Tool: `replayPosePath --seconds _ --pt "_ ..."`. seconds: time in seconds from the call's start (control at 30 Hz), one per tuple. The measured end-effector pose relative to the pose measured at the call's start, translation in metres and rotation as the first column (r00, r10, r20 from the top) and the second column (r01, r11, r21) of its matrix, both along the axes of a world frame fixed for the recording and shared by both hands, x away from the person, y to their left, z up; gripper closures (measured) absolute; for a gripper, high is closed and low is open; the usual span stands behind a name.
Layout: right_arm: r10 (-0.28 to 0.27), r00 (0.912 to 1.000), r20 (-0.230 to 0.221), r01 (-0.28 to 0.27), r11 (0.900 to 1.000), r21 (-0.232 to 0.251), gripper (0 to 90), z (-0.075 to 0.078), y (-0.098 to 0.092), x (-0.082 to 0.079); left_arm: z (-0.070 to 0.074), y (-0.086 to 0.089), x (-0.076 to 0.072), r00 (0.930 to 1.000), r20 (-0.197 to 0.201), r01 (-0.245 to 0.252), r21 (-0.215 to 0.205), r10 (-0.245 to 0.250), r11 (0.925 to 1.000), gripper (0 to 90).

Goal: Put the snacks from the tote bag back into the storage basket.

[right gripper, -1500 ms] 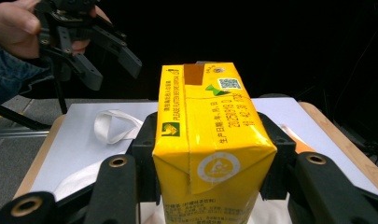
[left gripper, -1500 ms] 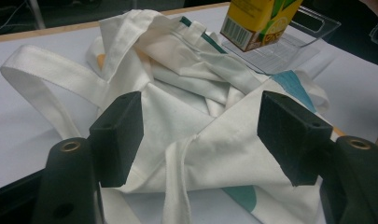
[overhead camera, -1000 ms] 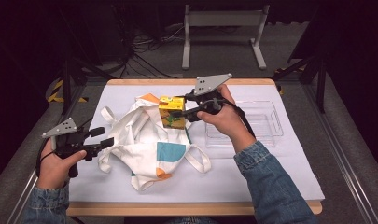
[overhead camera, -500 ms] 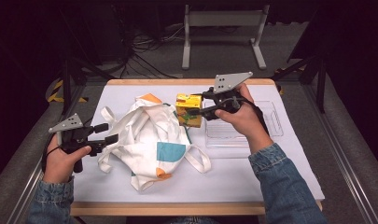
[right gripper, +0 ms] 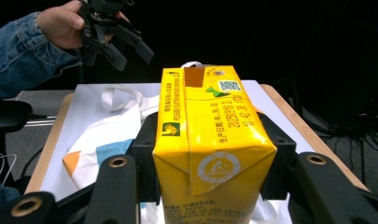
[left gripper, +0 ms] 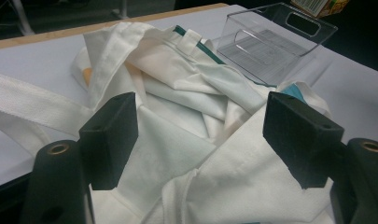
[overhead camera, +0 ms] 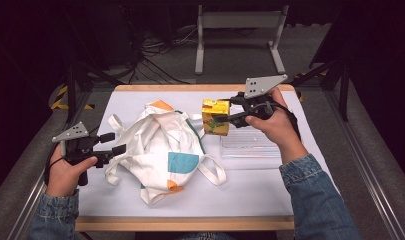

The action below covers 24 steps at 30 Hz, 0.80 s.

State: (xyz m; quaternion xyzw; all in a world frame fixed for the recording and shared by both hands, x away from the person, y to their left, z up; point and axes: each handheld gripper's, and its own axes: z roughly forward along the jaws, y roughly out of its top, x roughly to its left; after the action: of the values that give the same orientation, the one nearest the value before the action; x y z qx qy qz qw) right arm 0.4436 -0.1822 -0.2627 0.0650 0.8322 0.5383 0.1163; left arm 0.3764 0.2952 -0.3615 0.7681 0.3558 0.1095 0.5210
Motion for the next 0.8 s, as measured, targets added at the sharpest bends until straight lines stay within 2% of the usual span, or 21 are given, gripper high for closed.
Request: replayPosePath --seconds 0.3,0.6,0.8 --pt "-0.012 0.9999 -0.007 0.012 1.000 -0.005 51.7 0.002 -0.020 -0.002 0.000 0.000 -0.001 0.9999 -0.010 0.004 0.003 -0.003 1.0000 28.4" --pt "-0.031 0.9995 -0.010 0.031 0.999 -0.024 51.6 -0.005 -0.039 0.001 -0.001 0.000 -0.002 0.9999 -0.011 0.005 0.007 -0.005 1.0000 28.8" --pt "-0.039 0.9992 -0.011 0.039 0.999 -0.006 51.6 -0.010 -0.051 0.003 -0.001 0.003 -0.007 0.9999 -0.012 -0.006 0.008 0.007 0.9999 28.8"
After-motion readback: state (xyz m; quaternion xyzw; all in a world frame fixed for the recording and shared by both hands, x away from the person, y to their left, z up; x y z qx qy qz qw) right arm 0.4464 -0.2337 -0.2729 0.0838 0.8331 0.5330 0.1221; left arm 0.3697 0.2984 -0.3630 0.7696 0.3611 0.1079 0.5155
